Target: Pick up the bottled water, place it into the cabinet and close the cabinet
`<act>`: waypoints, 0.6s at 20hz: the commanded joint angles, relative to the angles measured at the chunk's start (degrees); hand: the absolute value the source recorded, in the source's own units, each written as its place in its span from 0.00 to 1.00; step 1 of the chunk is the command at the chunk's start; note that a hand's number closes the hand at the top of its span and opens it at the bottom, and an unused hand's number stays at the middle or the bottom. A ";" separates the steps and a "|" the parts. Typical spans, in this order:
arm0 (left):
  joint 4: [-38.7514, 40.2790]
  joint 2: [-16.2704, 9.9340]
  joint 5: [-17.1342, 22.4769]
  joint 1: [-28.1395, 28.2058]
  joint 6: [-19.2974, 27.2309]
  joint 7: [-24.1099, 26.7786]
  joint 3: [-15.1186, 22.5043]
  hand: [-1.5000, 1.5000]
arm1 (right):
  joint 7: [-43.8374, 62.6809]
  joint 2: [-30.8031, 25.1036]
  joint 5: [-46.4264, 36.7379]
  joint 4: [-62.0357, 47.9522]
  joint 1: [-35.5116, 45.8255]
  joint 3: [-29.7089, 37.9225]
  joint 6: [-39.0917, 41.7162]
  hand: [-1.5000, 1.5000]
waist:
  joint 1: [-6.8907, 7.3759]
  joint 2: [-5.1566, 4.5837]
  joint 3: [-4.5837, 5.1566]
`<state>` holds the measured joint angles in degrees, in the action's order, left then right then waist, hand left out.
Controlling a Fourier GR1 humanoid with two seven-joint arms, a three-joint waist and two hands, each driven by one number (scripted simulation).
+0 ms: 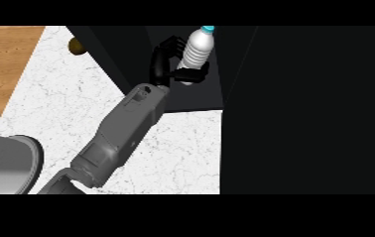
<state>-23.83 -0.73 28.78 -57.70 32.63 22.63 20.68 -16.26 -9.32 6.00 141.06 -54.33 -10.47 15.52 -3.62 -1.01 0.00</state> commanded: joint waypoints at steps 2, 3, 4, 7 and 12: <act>9.35 0.29 -0.94 -2.73 2.88 1.24 -2.38 1.00 | 1.54 0.37 3.83 1.45 -0.27 -0.16 0.40 0.00 | -0.08 -0.20 0.03; 10.01 0.68 -0.32 -3.17 3.87 2.23 -3.34 1.00 | 2.84 -0.62 5.56 2.04 0.79 1.49 0.79 0.00 | -0.24 -0.48 0.03; 10.20 -0.49 0.75 -3.98 1.74 1.35 -4.79 1.00 | 2.53 -0.25 6.47 3.44 0.35 1.54 0.90 0.00 | -0.08 -0.30 0.04; 11.97 -0.77 2.13 -5.49 3.75 3.62 -7.43 1.00 | 1.28 -0.98 5.43 3.30 -0.91 1.77 2.46 0.00 | -1.44 -0.60 0.08; 16.26 -1.23 -0.68 -7.63 5.66 5.42 -5.98 0.00 | 0.91 -0.05 4.61 1.13 1.27 1.23 2.55 0.00 | -1.57 -0.96 0.06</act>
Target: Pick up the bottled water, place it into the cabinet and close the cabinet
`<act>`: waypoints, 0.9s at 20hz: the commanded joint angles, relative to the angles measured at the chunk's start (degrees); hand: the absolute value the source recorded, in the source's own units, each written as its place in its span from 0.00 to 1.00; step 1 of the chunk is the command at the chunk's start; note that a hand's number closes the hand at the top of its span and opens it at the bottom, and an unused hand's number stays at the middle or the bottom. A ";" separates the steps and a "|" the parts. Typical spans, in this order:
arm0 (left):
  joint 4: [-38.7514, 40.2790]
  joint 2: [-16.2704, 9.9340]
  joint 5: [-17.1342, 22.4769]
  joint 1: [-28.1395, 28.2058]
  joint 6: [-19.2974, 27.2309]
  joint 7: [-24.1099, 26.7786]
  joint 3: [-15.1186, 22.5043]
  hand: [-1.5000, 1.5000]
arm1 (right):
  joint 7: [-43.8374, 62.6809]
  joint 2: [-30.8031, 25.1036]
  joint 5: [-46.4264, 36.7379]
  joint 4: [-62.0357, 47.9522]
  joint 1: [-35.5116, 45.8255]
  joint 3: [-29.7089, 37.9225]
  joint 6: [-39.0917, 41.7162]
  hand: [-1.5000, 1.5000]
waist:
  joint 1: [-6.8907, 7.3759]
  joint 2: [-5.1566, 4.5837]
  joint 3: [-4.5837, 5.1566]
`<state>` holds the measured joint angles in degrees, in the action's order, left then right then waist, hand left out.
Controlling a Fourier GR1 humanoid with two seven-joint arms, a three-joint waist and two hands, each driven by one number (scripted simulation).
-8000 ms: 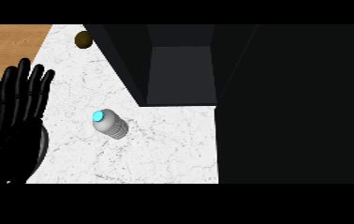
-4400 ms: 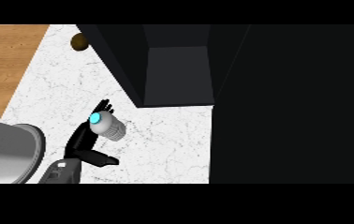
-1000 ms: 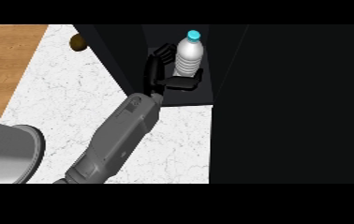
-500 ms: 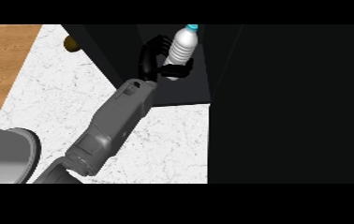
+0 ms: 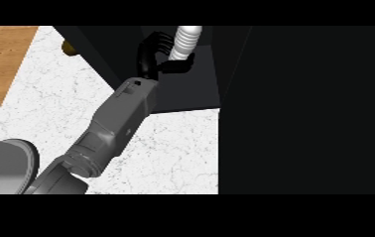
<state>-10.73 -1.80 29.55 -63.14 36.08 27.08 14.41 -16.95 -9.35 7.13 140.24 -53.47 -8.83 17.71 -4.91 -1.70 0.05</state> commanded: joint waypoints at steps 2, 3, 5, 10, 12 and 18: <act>4.25 -1.25 -2.88 -3.02 2.99 1.89 1.33 0.00 | 0.93 -0.12 3.96 2.25 -0.81 0.16 0.80 0.00 | -0.84 -0.28 -0.01; 4.08 -1.76 -2.68 -1.25 1.92 4.31 0.92 0.00 | 1.91 -0.45 4.55 2.95 -0.44 0.10 0.97 0.00 | -0.39 -0.44 0.04; 5.54 -1.82 -3.06 -2.92 4.30 3.66 0.90 0.00 | -0.53 0.27 3.30 0.79 -0.38 0.35 1.29 0.00 | -1.48 -0.48 0.00; 6.63 -1.98 -3.12 -4.93 4.31 3.06 0.36 0.00 | 0.08 -0.35 3.91 2.46 -2.92 -0.20 2.81 0.00 | -1.51 -0.31 0.05; 5.61 -2.13 -2.45 -5.39 1.45 3.67 -0.47 0.00 | -0.96 -0.04 4.00 -0.34 -0.79 0.32 3.01 0.00 | -0.95 -0.39 0.02; 1.09 -1.60 -0.20 -5.85 -7.41 9.51 -3.26 0.00 | -0.07 0.18 3.87 0.22 -0.69 -0.39 3.16 0.00 | -0.36 -0.23 0.07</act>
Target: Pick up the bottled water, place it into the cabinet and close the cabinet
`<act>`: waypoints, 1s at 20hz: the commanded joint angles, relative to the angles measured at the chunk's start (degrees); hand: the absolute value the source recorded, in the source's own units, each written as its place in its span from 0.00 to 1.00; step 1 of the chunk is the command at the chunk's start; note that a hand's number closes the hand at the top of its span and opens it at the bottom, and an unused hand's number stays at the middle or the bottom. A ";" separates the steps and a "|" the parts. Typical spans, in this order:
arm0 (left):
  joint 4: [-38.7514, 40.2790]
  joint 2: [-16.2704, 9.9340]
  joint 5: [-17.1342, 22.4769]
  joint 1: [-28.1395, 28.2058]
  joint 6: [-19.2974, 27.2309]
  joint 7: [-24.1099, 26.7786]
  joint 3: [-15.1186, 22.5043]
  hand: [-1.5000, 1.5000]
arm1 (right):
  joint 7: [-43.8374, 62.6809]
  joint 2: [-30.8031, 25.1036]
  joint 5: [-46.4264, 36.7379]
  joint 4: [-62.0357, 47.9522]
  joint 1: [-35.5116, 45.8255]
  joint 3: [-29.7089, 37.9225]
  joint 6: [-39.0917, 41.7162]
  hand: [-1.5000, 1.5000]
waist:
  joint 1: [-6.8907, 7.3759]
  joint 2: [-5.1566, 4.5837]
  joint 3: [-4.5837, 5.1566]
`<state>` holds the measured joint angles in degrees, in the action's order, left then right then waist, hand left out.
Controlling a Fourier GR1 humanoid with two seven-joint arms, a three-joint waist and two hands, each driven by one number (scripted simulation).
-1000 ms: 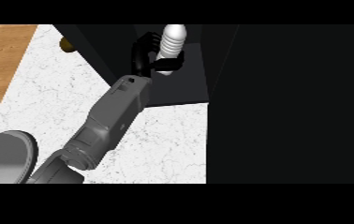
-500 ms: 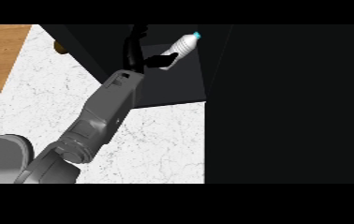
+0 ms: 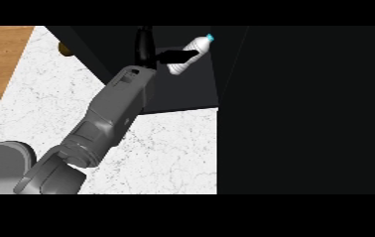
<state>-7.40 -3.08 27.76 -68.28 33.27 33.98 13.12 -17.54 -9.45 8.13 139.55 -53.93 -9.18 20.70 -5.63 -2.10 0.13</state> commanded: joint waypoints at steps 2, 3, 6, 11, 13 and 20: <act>-3.64 -0.14 2.54 0.32 -7.85 5.27 -3.18 0.00 | 1.43 0.13 3.44 2.13 -0.45 0.63 -0.01 0.00 | 1.40 0.53 -0.01; -3.18 0.14 2.35 -0.46 -8.46 5.16 -3.13 0.00 | 1.52 -0.27 3.86 4.36 -1.71 0.33 0.59 0.00 | 0.66 0.45 0.00; -3.79 0.98 2.80 0.63 -12.29 6.57 -3.94 0.00 | 2.49 -0.16 4.21 5.32 -3.54 -0.20 0.52 0.00 | 2.01 1.05 -0.04; -4.93 3.00 2.87 1.95 -12.31 6.76 -3.98 0.00 | 5.37 0.10 5.29 5.57 -0.70 0.27 -0.55 0.00 | 3.43 1.47 -0.09; -6.67 3.02 2.32 2.37 -11.91 5.04 -3.86 0.00 | 2.89 1.03 2.75 7.03 -5.57 -1.56 0.43 0.00 | 3.97 2.15 -0.10; -18.13 3.07 5.82 11.82 -11.91 3.65 3.10 0.00 | 7.89 2.27 0.01 7.73 -2.41 -5.73 -2.53 0.00 | 4.35 2.39 -0.08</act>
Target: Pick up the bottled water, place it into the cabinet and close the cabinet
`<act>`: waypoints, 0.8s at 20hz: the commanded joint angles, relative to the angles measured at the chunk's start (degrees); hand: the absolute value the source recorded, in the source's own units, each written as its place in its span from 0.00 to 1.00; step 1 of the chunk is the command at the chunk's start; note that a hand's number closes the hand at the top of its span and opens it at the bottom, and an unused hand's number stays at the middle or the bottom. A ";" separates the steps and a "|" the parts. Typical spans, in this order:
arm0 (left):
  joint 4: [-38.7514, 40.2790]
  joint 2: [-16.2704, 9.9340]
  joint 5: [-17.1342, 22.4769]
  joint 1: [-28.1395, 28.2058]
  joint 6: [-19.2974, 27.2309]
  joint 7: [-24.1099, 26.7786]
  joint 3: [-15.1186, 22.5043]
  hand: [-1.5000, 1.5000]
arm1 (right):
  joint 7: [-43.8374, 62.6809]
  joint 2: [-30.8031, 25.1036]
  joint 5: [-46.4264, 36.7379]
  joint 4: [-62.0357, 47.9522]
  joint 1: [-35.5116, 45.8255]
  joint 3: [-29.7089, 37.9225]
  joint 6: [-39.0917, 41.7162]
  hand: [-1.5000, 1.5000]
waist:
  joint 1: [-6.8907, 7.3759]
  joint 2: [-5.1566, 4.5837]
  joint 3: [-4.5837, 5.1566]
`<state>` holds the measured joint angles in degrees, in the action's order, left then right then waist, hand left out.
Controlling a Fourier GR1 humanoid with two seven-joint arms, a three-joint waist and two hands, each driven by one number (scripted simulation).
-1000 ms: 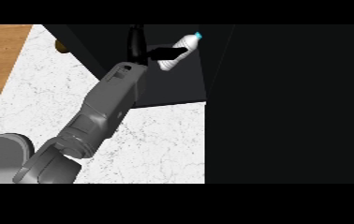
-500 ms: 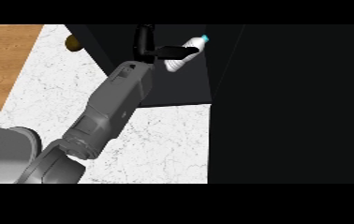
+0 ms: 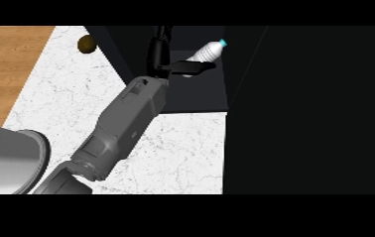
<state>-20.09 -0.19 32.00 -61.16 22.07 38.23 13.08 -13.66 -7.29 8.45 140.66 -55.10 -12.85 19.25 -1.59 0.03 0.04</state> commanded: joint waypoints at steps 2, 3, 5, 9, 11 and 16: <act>-10.35 0.18 2.61 9.90 -3.12 0.37 5.58 0.00 | 0.85 -0.32 1.39 1.94 0.81 1.42 -0.19 0.00 | 0.75 0.47 -0.03; -13.03 0.19 2.60 9.54 -2.97 -2.27 6.19 0.00 | 1.69 0.92 -0.78 4.91 -1.95 -1.73 -1.32 0.00 | 1.10 0.72 -0.01; -16.71 0.19 4.39 11.82 -4.56 -2.84 8.23 0.00 | 2.47 -0.91 1.26 6.32 -2.14 0.05 -0.38 0.00 | 0.80 0.50 -0.01; -25.48 0.19 4.66 19.59 -7.22 -3.06 10.88 0.00 | 0.54 0.94 -1.89 5.35 -3.29 -2.62 -1.72 0.00 | 1.56 0.59 0.00; -30.75 0.19 4.63 22.71 -8.27 -2.56 12.77 0.00 | 2.13 -0.38 0.73 6.62 -2.60 0.37 -2.01 0.00 | 1.87 0.56 -0.02; -44.61 -1.62 2.63 31.41 -6.75 -6.68 16.79 0.00 | 3.34 -0.40 -2.03 8.85 -3.66 -2.37 -2.90 0.00 | 2.18 0.51 0.00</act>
<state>-55.93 -0.72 35.08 -35.13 16.05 33.80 27.34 -14.14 -6.84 6.40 141.27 -56.94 -15.19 17.34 0.37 0.60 0.02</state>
